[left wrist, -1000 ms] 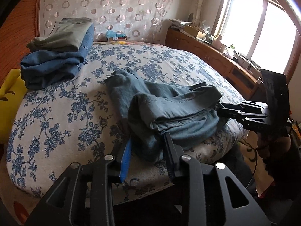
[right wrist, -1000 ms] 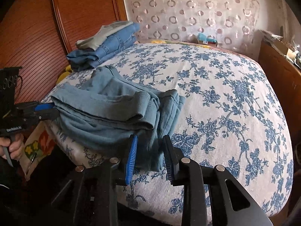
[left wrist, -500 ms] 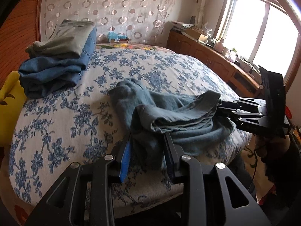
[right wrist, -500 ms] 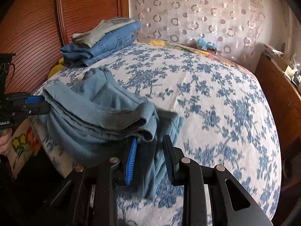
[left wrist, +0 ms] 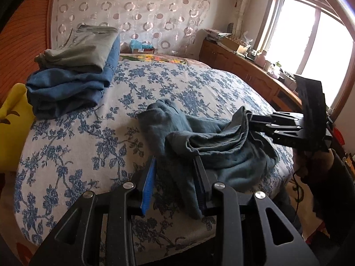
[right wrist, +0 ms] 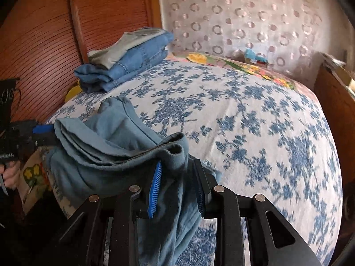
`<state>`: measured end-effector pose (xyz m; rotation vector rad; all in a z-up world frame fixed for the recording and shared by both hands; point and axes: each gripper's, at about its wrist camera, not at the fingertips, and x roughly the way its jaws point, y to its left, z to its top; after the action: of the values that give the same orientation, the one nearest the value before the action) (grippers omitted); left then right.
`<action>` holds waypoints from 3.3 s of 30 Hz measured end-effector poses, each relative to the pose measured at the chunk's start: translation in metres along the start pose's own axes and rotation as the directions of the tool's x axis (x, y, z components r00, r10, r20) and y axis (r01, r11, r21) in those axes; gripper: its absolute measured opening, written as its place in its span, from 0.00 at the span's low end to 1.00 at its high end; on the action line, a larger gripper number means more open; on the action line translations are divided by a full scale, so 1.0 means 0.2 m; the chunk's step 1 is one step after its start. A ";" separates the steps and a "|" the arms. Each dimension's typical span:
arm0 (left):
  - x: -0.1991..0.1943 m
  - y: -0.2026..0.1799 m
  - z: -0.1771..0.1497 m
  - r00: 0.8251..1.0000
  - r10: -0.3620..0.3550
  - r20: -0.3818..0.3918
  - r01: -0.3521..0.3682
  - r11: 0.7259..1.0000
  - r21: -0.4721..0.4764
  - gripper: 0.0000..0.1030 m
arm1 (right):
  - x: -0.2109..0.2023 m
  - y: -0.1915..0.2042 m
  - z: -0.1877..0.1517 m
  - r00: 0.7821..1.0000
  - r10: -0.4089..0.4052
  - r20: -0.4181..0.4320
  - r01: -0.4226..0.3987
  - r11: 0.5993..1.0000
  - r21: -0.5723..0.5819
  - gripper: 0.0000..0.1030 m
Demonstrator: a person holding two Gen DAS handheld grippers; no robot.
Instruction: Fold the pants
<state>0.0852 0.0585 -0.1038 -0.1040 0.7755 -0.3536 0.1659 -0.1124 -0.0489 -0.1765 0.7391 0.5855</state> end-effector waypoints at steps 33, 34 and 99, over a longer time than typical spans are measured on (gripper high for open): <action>0.09 0.00 0.20 0.998 0.005 0.070 -0.005 1.000 0.006 0.44 | 0.05 -0.14 0.03 0.997 -0.068 0.022 0.063 0.982 0.177 0.30; 0.09 -0.01 0.18 0.998 0.006 0.065 -0.006 1.000 0.007 0.44 | 0.04 -0.14 0.02 0.997 -0.074 0.023 0.068 0.982 0.178 0.30; -0.10 -0.11 -0.18 0.997 0.071 -0.016 -0.070 0.995 0.078 0.73 | -0.37 0.09 -0.39 0.997 -0.068 0.029 0.063 0.986 0.156 0.15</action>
<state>0.0413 0.0459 -0.1121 -0.0004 0.7814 -0.3179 0.0660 -0.1567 -0.0559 -0.0463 0.7392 0.4655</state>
